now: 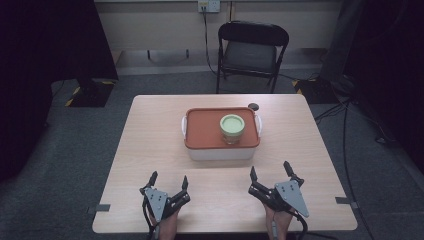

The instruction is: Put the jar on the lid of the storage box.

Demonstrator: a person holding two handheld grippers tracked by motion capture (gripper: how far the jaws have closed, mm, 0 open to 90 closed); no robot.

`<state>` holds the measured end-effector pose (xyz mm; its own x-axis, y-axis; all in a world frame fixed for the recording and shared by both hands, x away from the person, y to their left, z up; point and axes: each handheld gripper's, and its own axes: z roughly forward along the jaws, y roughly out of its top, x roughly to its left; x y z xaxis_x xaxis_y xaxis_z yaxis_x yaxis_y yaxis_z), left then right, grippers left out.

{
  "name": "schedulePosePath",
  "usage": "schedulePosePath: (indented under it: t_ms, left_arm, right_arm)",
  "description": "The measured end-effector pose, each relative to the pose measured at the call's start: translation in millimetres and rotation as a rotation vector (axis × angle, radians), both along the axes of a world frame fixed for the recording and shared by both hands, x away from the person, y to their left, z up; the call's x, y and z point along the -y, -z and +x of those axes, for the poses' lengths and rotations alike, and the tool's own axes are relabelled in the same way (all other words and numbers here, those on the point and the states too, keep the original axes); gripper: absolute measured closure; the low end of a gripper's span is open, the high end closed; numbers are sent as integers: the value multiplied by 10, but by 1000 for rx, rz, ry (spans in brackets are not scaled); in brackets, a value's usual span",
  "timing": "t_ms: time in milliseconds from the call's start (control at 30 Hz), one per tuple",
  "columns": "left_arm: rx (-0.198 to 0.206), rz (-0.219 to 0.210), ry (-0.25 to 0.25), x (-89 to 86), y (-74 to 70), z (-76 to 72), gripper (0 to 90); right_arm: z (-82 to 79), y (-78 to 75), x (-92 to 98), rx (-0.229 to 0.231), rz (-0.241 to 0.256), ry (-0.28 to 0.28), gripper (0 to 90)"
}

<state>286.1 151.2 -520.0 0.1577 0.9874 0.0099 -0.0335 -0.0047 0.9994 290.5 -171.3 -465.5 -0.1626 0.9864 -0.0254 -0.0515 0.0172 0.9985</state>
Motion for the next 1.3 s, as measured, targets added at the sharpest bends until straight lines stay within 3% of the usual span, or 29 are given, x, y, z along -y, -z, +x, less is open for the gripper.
schedulePosePath:
  t_ms: [267, 1300]
  left_arm:
    - [0, 0, 0, 0, 0, 0, 25]
    - [0, 0, 0, 0, 0, 0, 25]
  right_arm:
    - [-59, 63, 45, -22, 7, 4, 0]
    - [-193, 402, 155, -8, 24, 16, 0]
